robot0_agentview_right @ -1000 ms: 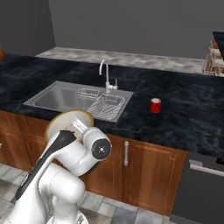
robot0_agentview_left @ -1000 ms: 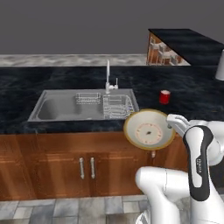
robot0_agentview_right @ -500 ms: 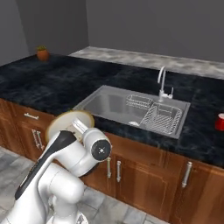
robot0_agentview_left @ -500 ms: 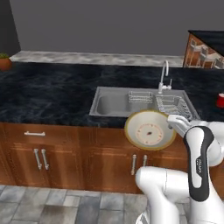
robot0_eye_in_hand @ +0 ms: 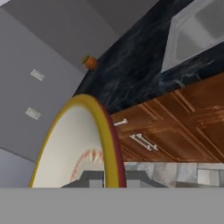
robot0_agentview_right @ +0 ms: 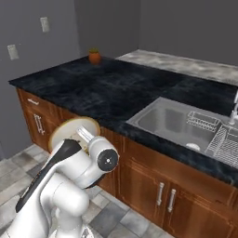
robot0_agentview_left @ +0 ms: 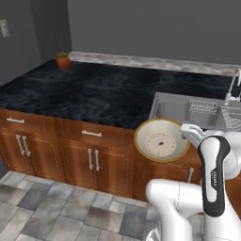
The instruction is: Clear the mugs and bowl far away from the sink.
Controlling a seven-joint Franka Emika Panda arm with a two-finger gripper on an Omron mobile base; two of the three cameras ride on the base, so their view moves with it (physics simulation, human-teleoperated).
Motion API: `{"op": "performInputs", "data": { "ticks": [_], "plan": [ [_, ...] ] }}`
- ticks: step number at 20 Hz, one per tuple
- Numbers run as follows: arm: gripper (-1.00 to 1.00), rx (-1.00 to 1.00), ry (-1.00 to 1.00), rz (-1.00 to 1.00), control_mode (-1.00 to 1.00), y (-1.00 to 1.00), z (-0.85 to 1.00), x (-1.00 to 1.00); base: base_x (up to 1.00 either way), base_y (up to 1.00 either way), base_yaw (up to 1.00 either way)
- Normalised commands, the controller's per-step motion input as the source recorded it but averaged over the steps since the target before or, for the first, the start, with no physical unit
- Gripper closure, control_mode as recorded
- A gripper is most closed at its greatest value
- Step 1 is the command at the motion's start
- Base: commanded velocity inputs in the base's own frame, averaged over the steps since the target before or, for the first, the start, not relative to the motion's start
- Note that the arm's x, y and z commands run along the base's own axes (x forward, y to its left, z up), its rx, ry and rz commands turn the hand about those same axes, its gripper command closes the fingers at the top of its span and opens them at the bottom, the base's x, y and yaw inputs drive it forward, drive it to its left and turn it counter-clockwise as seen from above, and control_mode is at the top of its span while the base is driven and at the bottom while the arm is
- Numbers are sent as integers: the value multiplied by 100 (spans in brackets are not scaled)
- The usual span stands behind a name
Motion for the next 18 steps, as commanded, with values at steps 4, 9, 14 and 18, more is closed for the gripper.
{"op": "performInputs", "data": {
  "ticks": [4, 9, 14, 18],
  "plan": [
    [100, 0, 0, 0, 100, 0, 0, 0, -34, 66, 38],
    [100, 0, 0, 0, 100, 0, 0, 0, -74, 59, 34],
    [100, 0, 0, 0, 100, 0, 0, 0, -99, 48, 31],
    [100, 0, 0, 0, 100, 0, 0, 0, -100, 37, 29]
  ]
}}
